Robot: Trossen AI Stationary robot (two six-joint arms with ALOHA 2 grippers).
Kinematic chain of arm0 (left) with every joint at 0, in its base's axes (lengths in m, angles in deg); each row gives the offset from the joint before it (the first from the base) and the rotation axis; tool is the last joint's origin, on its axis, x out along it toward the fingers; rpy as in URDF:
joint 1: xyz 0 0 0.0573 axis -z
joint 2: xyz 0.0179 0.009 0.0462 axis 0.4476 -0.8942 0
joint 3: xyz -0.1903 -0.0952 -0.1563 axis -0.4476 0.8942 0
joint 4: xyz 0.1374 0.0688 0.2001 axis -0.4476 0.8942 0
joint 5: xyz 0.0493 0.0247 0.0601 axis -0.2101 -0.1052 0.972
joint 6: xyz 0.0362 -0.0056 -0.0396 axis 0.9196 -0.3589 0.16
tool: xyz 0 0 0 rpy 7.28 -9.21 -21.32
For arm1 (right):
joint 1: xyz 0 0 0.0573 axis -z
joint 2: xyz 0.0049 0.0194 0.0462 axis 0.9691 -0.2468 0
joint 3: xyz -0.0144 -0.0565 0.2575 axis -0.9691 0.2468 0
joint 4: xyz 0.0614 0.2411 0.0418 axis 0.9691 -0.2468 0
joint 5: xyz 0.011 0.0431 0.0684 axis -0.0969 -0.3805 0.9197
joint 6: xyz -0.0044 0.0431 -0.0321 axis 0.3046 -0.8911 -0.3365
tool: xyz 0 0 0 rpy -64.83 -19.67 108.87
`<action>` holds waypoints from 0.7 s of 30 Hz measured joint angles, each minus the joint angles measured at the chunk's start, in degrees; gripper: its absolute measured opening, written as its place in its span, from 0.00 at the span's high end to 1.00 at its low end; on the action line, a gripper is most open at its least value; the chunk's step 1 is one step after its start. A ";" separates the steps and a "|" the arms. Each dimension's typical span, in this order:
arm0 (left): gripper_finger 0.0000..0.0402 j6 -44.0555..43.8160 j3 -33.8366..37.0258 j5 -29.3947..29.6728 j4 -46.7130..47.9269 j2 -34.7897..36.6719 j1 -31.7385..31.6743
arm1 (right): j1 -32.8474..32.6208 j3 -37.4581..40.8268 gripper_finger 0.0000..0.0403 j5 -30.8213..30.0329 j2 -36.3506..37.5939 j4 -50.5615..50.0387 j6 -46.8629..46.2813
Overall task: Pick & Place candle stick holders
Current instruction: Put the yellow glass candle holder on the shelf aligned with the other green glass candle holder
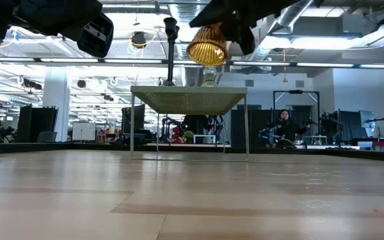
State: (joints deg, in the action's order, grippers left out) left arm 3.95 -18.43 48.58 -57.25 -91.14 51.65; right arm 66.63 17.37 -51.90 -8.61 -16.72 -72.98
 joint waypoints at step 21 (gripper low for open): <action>0.99 0.00 0.00 0.00 -0.02 0.00 -0.01 | 11.45 -2.16 0.71 -0.12 -2.78 -7.54 0.54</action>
State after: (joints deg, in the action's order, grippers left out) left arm 3.95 -18.43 48.58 -57.27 -91.14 51.64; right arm 78.08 15.21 -52.02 -11.38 -24.27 -72.44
